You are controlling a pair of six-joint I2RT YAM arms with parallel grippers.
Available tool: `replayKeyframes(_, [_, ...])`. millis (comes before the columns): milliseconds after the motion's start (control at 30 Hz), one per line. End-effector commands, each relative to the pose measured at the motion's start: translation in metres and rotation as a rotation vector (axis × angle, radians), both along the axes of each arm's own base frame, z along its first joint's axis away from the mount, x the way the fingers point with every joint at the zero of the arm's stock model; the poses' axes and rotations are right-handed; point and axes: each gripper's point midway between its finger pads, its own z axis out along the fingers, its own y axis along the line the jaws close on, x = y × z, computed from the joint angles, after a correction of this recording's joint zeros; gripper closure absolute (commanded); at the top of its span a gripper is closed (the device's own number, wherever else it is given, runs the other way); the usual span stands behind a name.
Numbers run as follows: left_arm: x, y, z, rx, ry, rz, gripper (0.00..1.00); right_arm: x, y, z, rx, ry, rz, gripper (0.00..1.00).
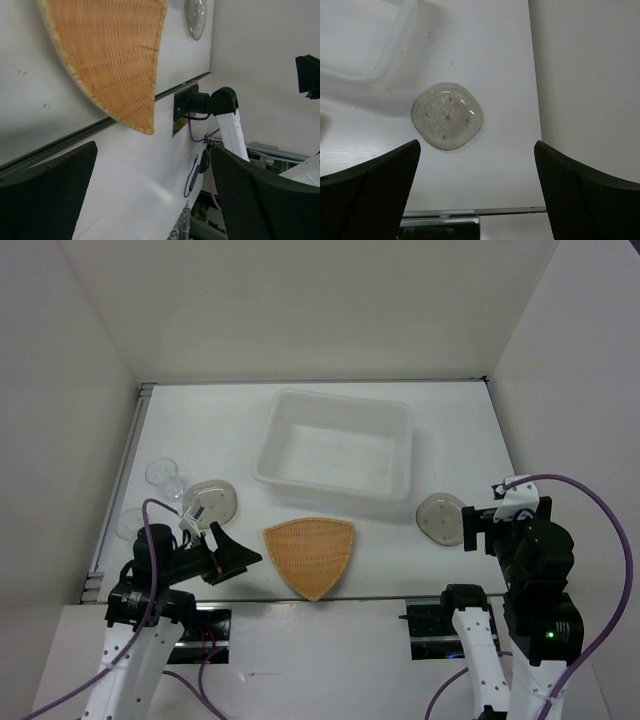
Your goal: Place the mixed dishes into the plastic bin
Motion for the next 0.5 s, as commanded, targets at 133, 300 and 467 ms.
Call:
replayKeyframes(133, [-0.011,-0.014,-0.022,-0.236,0.065,0.011,0.00,0.012,-0.020,-0.012,-0.006,0.004,-0.128,0.02])
replayKeyframes(300, [0.003,-0.008,-0.057,-0.094,0.154,0.055,0.00,0.012,-0.017,-0.011,-0.007,-0.003,-0.103,0.02])
replayKeyframes(467, [0.007,-0.005,-0.069,-0.050,0.210,0.097,0.00,0.010,-0.016,-0.010,0.003,-0.014,-0.107,0.02])
